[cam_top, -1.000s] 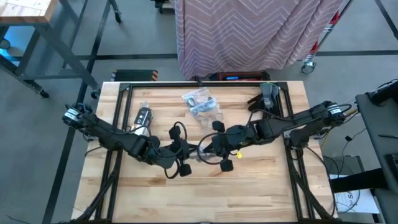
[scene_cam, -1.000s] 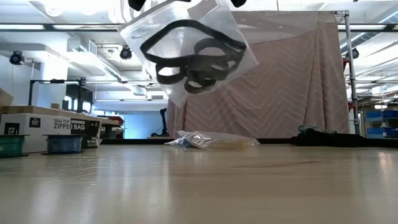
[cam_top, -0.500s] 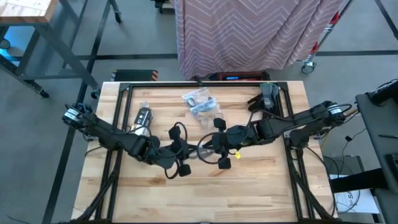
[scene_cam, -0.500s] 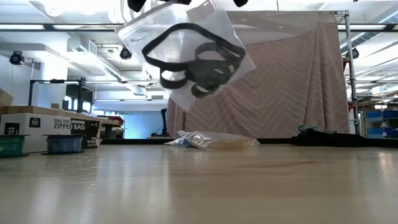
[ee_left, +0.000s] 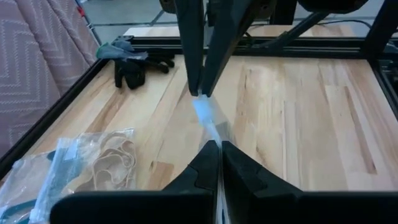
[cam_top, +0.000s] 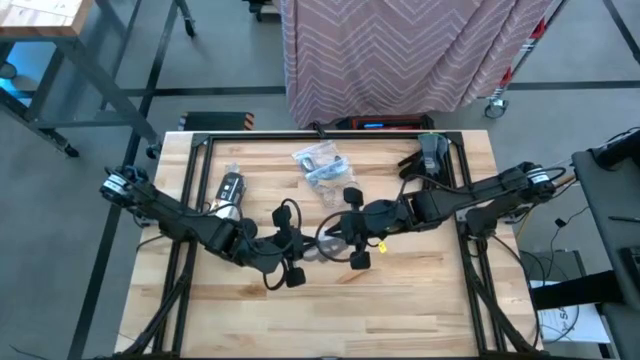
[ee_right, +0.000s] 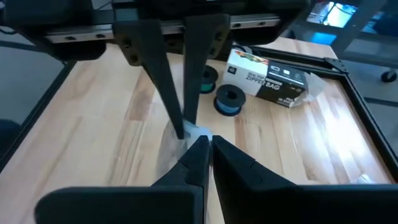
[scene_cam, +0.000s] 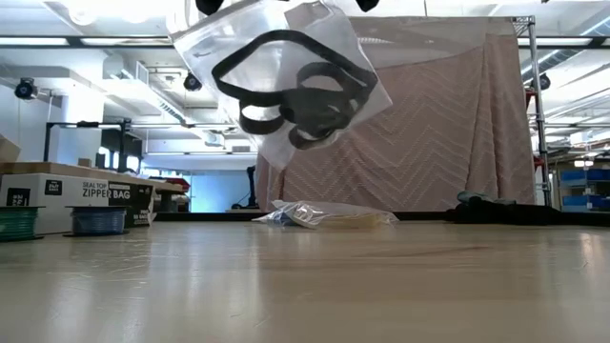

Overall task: Sort rubber bands
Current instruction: Close the transparent zip bag

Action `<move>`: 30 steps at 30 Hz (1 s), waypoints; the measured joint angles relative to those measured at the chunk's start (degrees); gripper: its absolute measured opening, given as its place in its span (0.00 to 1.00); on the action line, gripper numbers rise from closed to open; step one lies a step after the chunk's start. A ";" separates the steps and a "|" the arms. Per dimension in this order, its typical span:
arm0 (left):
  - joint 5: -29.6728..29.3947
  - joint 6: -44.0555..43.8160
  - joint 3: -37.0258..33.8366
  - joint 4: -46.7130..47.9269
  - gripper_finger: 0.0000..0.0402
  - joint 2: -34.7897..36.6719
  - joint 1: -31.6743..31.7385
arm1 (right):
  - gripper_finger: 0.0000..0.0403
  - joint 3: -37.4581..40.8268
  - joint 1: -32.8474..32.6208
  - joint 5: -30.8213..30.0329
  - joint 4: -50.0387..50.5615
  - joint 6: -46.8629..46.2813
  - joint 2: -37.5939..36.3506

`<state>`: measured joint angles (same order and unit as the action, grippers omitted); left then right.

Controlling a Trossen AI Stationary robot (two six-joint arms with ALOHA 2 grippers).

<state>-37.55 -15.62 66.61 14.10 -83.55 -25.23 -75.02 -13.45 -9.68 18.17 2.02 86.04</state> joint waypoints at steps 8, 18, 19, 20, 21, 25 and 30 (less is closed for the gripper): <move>-0.39 0.04 0.00 -0.17 0.00 0.00 0.07 | 0.05 0.00 -0.02 0.73 -0.09 1.20 0.03; -0.45 0.07 0.00 -0.53 0.00 0.00 0.07 | 0.12 0.02 -0.02 0.80 -0.35 0.20 0.11; -0.45 0.07 0.00 -0.53 0.00 0.00 0.07 | 0.11 0.02 -0.02 0.80 -0.48 0.07 0.11; -0.45 0.10 0.00 -0.53 0.00 0.00 0.07 | 0.11 0.02 -0.02 0.80 -0.48 0.06 0.11; -0.45 0.30 0.00 -0.56 0.00 0.00 0.04 | 0.10 0.04 -0.02 0.80 -0.48 0.08 0.11; -0.42 1.58 0.00 -1.25 0.00 0.00 0.07 | 0.07 0.04 -0.02 0.82 -0.52 0.00 0.11; -0.40 1.81 0.00 -1.45 0.00 0.00 0.07 | 0.05 0.04 -0.02 0.86 -0.52 0.02 0.11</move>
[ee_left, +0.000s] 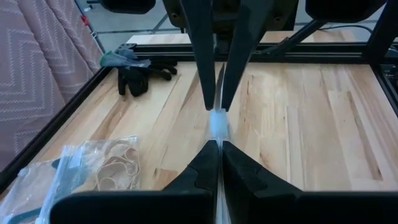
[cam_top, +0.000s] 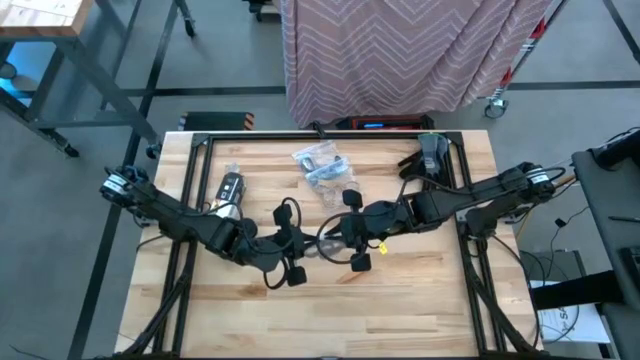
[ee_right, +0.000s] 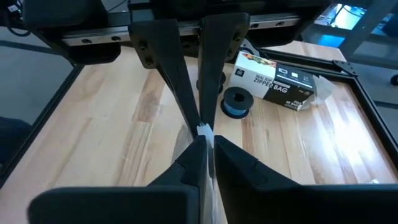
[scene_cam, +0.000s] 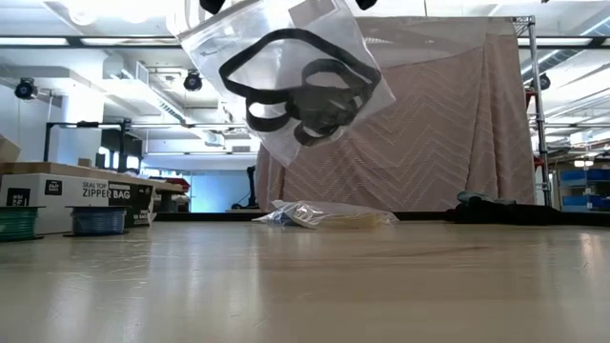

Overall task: Sort rubber bands
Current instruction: Close the transparent zip bag

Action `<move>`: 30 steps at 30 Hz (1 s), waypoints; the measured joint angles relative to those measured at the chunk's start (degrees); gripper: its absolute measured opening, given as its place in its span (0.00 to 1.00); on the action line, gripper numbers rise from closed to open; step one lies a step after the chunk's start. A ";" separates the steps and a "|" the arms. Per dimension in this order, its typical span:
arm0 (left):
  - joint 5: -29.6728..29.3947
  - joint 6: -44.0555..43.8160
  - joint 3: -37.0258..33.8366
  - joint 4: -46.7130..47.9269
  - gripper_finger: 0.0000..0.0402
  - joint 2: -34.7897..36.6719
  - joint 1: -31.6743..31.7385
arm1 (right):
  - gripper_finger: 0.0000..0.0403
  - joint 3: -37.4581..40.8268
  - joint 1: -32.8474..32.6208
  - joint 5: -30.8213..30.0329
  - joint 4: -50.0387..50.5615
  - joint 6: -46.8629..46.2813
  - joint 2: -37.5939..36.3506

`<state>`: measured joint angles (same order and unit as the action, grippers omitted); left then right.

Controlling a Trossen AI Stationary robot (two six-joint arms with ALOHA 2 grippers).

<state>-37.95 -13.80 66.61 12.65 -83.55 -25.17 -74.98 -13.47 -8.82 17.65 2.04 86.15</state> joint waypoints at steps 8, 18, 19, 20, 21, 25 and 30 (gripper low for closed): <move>1.76 1.93 0.00 -1.16 0.00 0.00 0.00 | 0.05 0.00 -0.02 0.16 0.00 0.03 0.00; 2.22 2.64 0.00 -2.16 0.00 0.00 0.30 | 0.05 0.00 -0.02 3.08 -0.15 0.07 0.00; 2.39 2.68 -0.02 -2.35 0.00 0.00 0.37 | 0.05 0.00 -0.02 3.55 -0.15 0.10 0.00; 2.46 2.80 -0.02 -2.49 0.00 0.00 0.44 | 0.05 0.00 0.00 3.87 -0.13 0.10 0.00; 2.45 2.85 -0.02 -2.53 0.00 0.00 0.46 | 0.05 0.00 0.00 3.94 -0.15 0.09 0.00; 2.47 2.89 -0.02 -2.56 0.00 0.00 0.48 | 0.05 0.00 0.00 4.12 -0.15 0.11 -0.02; 2.63 3.44 -0.02 -2.61 0.00 0.00 0.48 | 0.01 0.00 0.00 4.22 -0.08 0.35 -0.02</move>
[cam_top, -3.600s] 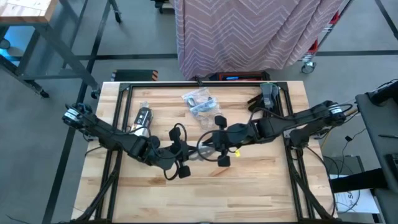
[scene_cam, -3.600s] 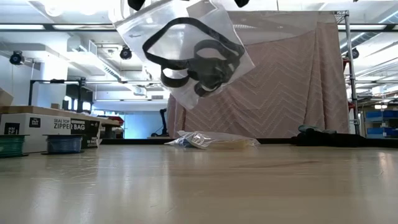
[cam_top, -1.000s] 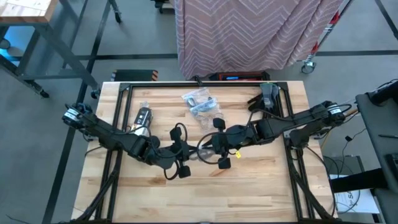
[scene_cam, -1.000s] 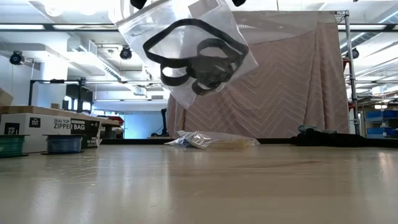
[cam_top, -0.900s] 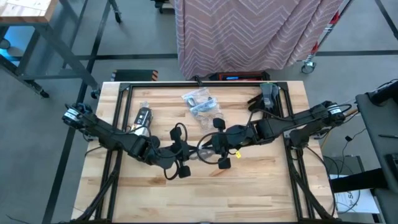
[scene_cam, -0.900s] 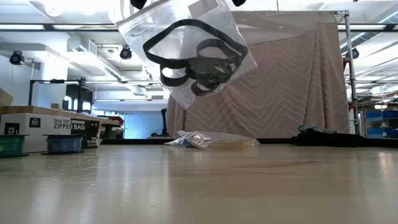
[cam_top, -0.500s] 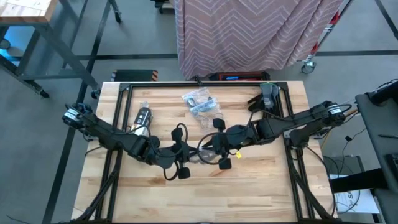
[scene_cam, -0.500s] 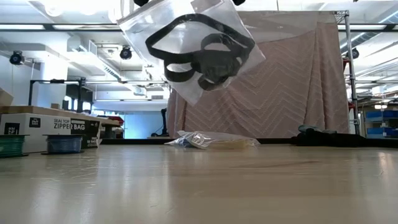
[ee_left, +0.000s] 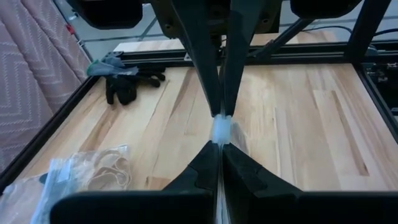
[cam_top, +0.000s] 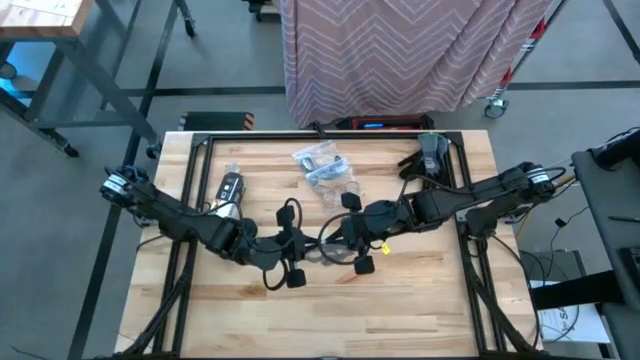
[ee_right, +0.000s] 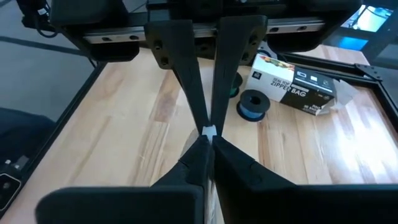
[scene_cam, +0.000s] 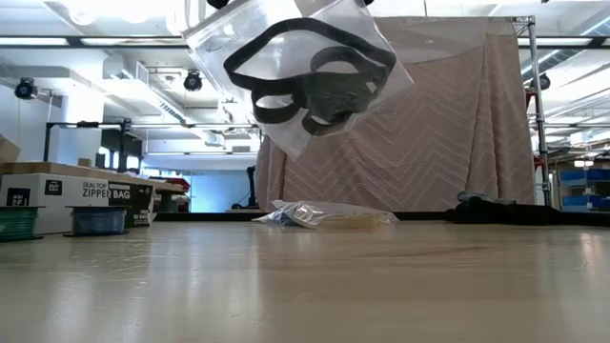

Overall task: Sort rubber bands
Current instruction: Close the transparent zip bag

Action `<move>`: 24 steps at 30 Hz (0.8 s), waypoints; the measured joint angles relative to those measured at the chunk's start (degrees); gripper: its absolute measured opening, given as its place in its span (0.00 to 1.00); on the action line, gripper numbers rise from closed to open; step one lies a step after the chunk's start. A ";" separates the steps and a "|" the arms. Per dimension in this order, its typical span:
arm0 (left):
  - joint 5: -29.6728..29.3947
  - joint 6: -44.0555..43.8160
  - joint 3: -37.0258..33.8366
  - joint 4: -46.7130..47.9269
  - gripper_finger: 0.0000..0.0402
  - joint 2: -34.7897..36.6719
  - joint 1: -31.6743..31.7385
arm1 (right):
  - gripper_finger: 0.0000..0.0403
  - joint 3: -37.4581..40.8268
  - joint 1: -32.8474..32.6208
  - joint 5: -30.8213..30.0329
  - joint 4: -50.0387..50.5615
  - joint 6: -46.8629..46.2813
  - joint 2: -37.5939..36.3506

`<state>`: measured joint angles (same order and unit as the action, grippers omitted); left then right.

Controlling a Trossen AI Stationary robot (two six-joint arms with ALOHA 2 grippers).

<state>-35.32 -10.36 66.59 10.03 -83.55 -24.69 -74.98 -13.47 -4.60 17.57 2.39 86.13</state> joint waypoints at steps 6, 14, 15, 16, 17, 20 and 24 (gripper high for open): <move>0.09 0.67 -0.01 -0.12 0.00 0.00 0.00 | 0.00 0.00 0.00 0.08 0.13 0.20 0.00; 0.02 2.69 0.00 0.07 0.05 0.31 -0.02 | 0.00 0.00 0.00 0.06 0.11 -0.01 0.00; -0.01 3.28 0.00 0.14 0.06 0.47 -0.14 | 0.00 0.00 0.00 0.07 0.07 -0.05 0.00; -0.04 3.65 0.00 0.18 0.08 0.66 -0.17 | 0.00 0.00 0.00 0.09 0.04 -0.07 0.00; -0.13 3.78 0.00 0.16 0.10 0.79 -0.17 | 0.00 0.00 0.00 0.14 0.06 -0.07 0.00; -0.27 3.88 0.25 -0.74 0.16 1.11 -0.17 | 0.00 0.00 0.02 0.01 0.61 -0.18 0.15; -0.29 3.60 0.24 -1.51 0.24 0.61 -0.17 | 0.00 0.07 0.07 0.01 0.39 -0.26 0.23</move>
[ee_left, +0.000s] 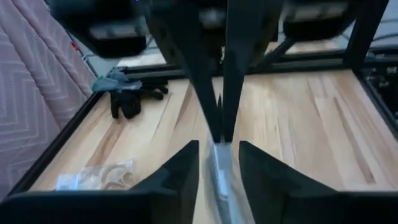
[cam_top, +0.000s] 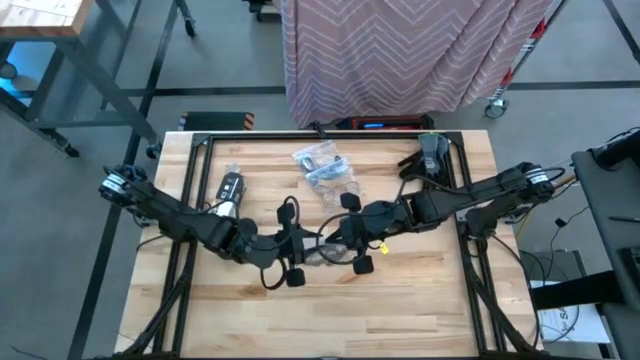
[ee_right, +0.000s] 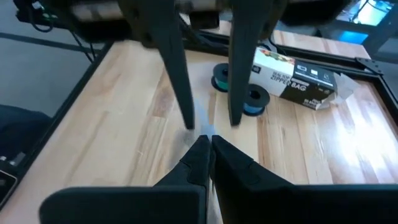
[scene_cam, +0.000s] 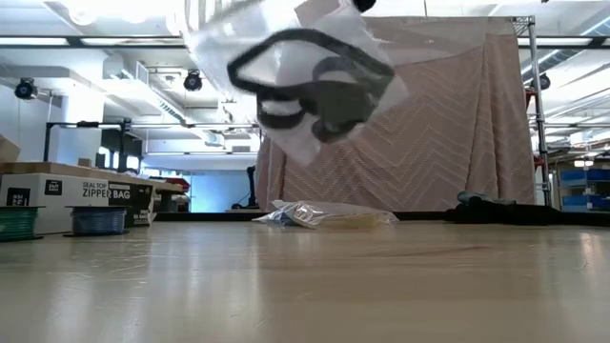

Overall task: Sort rubber bands
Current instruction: Close the transparent zip bag

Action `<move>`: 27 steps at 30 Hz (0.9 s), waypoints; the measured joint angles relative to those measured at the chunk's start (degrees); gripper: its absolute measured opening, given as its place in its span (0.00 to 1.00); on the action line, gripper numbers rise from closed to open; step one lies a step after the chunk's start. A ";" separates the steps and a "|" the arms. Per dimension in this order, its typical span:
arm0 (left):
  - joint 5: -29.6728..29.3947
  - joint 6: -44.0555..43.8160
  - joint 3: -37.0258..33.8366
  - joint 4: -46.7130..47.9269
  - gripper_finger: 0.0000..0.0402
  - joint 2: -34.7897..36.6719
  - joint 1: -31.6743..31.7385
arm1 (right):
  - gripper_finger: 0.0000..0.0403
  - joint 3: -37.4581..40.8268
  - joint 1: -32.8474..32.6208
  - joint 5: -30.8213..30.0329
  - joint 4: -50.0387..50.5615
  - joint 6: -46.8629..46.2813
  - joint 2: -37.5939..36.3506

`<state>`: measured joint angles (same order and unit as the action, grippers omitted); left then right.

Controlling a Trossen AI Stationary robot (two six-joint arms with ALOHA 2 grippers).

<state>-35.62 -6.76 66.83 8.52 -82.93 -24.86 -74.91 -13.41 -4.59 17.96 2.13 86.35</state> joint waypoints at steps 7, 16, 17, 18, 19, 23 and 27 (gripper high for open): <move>0.10 0.06 -0.13 0.12 0.31 -1.99 0.02 | 0.00 0.00 -0.04 0.05 -0.26 -1.09 -0.07; 0.26 2.99 -0.20 -2.95 0.30 -2.18 0.07 | 0.00 0.00 -0.04 0.05 -0.23 -1.09 -0.10; 0.24 3.11 -0.20 -3.28 0.29 -2.17 0.07 | 0.00 0.00 -0.04 0.04 -0.24 -1.09 -0.10; 0.25 3.13 -0.20 -3.56 0.29 -2.17 0.07 | 0.00 0.00 -0.04 0.03 -0.22 -1.09 -0.10; 0.26 3.11 -0.20 -3.69 0.29 -2.17 0.08 | 0.00 0.00 -0.04 0.04 -0.23 -1.09 -0.10; 0.26 3.06 -0.20 -3.96 0.28 -2.17 0.13 | 0.00 0.00 -0.04 0.03 -0.22 -1.09 -0.12; 0.26 1.46 -0.20 -3.88 0.24 -2.17 0.13 | 0.00 -0.02 -0.04 0.00 -0.24 -1.09 -0.16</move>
<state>-35.35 -5.30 66.63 4.64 -85.10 -24.73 -74.94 -13.45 -4.59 17.72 1.04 86.19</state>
